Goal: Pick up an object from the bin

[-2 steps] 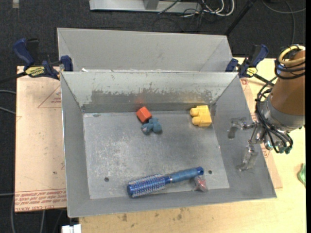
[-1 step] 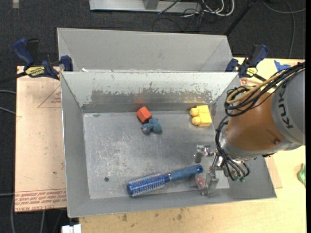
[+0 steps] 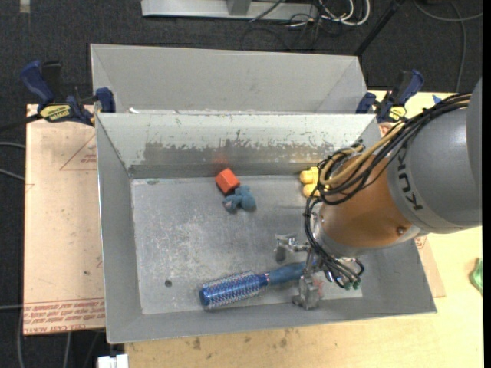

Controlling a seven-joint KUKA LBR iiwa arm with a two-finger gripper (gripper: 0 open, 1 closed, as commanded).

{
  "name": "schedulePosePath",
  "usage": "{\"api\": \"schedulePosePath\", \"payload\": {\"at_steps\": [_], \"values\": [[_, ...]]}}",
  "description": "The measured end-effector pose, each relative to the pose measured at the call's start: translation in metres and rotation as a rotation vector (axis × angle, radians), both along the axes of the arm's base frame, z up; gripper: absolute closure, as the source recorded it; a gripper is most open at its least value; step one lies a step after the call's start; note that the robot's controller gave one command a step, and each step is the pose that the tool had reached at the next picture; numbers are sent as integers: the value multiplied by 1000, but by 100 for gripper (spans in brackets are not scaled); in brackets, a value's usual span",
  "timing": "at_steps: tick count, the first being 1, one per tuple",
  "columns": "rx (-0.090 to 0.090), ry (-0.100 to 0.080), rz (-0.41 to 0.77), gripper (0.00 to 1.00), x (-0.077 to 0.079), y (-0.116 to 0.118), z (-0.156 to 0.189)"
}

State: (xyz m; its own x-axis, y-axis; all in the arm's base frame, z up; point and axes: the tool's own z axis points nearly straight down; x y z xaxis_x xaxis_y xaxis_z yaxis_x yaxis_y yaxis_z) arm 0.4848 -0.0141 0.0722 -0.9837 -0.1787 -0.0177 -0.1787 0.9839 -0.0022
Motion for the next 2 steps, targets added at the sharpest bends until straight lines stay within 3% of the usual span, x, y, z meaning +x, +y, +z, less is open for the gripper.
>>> {"api": "schedulePosePath", "payload": {"at_steps": [1,2], "values": [[0,15,1,100,-4,-1,-2],[-2,7,18,100,7,-17,126]]}}
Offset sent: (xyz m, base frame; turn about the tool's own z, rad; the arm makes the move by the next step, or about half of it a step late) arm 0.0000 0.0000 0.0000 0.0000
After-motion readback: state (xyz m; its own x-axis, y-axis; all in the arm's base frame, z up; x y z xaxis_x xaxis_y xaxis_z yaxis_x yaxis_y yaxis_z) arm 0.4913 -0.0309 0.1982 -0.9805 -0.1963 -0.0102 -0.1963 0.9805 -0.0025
